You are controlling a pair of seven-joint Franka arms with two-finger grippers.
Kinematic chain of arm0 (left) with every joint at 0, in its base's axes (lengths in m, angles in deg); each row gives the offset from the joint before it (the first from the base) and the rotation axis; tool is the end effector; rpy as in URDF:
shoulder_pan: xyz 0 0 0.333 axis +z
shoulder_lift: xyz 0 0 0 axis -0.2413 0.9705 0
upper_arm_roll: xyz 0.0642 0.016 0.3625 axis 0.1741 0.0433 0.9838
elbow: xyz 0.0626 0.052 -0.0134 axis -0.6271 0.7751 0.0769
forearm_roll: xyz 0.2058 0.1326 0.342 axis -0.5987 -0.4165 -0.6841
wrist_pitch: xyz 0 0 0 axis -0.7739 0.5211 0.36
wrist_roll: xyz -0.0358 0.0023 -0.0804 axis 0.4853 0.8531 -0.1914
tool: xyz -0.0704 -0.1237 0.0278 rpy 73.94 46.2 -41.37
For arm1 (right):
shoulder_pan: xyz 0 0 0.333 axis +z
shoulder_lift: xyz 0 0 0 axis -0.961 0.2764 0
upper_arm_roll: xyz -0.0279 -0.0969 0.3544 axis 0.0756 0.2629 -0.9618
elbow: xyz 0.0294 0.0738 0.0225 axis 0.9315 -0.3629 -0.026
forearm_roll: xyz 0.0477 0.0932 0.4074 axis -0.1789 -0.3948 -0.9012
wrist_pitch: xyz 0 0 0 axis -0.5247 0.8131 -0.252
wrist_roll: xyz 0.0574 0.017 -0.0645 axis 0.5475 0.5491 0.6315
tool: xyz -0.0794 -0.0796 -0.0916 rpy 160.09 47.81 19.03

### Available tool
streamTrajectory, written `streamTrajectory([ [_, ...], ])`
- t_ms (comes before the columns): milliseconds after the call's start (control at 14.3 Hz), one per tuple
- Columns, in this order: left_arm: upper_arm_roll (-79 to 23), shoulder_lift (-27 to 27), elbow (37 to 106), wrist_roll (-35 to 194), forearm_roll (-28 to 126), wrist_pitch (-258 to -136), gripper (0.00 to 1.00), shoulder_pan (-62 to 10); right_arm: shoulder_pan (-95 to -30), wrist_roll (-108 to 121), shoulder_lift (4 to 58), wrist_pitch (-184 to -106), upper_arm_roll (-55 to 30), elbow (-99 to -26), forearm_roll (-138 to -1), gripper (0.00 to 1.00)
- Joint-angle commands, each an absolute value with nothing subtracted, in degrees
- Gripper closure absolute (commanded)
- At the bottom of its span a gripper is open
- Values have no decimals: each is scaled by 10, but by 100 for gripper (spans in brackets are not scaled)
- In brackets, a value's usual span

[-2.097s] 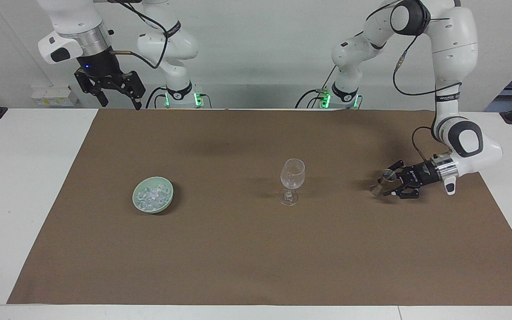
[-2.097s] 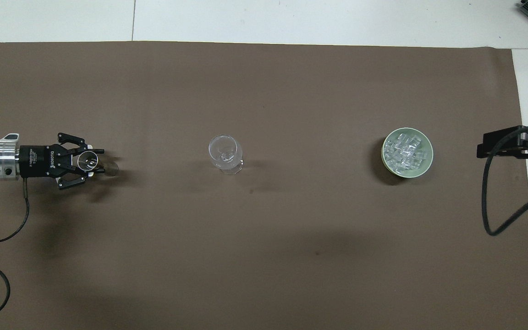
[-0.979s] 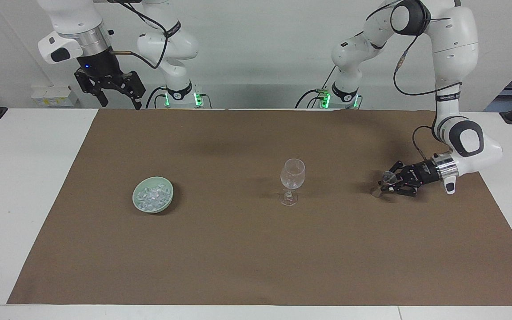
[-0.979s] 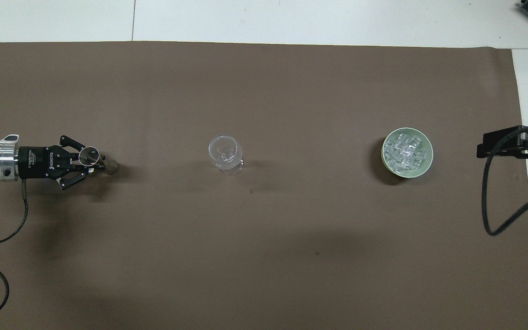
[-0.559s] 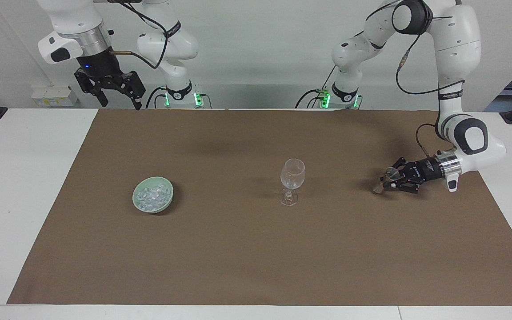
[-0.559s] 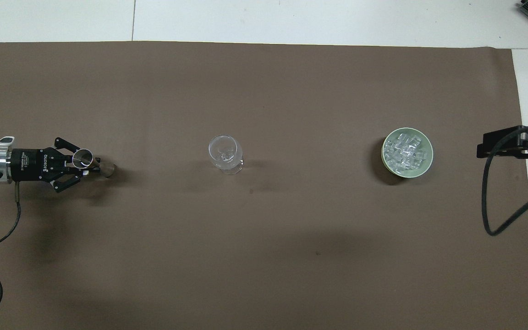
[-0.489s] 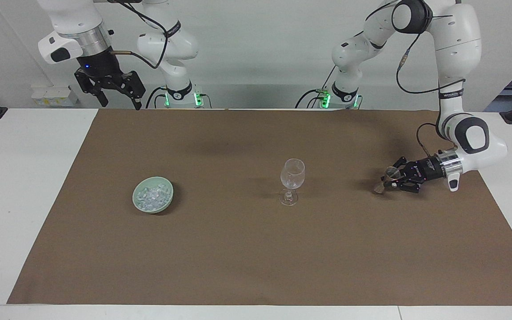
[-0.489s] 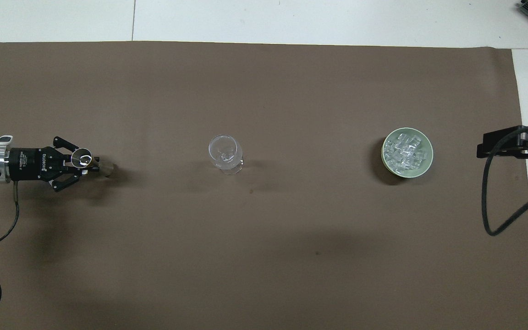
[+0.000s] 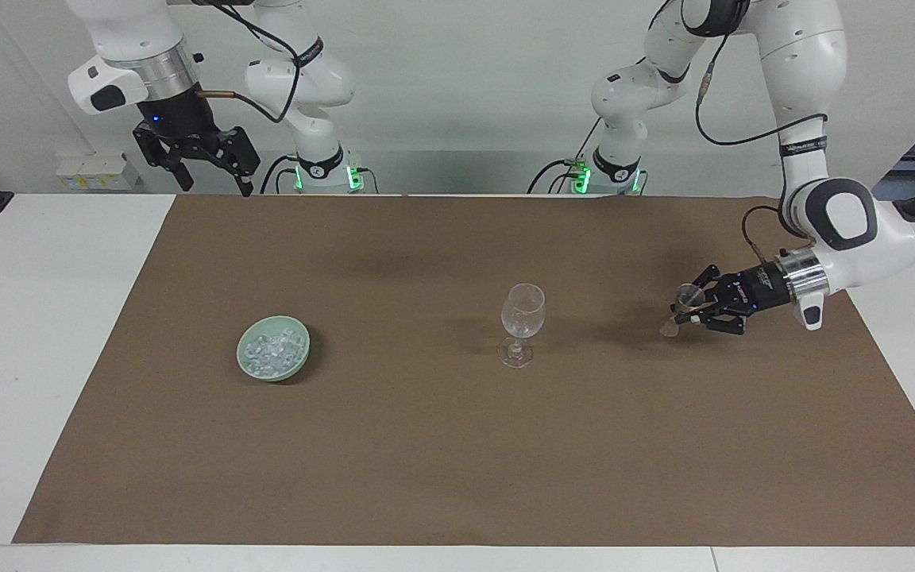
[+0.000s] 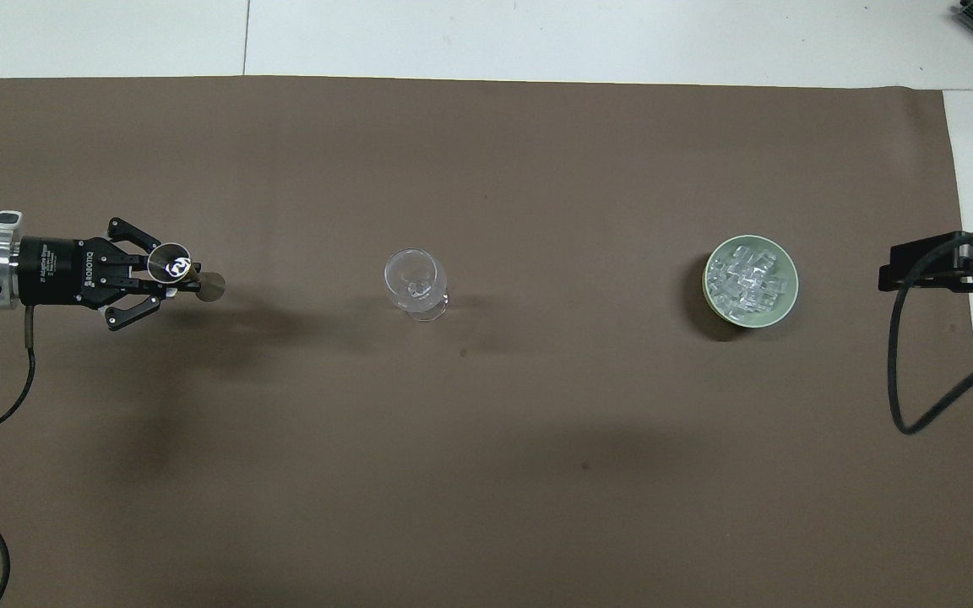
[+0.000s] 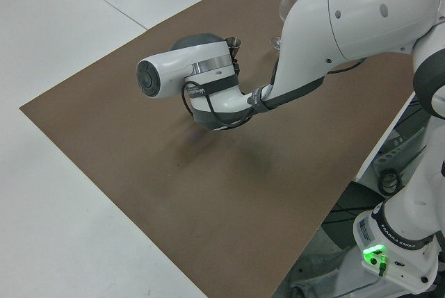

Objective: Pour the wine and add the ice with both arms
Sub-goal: 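Lift the metal cup with the left gripper over the clear cup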

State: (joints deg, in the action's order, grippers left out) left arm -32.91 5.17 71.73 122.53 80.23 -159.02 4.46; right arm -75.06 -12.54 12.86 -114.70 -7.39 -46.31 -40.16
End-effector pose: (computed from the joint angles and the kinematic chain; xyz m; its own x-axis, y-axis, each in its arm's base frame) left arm 0.6255 0.0165 0.3841 -0.0481 0.5142 -0.8563 0.9988 0.0281 -0.0392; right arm 0.5593 0.0118 0.6835 0.9848 -0.1706 0.0317 -0.1698 -0.9852 -0.0249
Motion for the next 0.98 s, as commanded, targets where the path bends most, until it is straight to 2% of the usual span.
streamTrajectory([
  [0,-322,15,724,1276,810,-1608,100,14,-758,-117,124,-1139,-76,-465,-416,0],
  [419,-324,-19,725,1334,811,-1646,100,-45,-758,-117,124,-1139,-76,-465,-416,0],
  [909,-324,-30,723,1348,811,-1706,100,-117,-758,-117,125,-1139,-76,-465,-415,0],
])
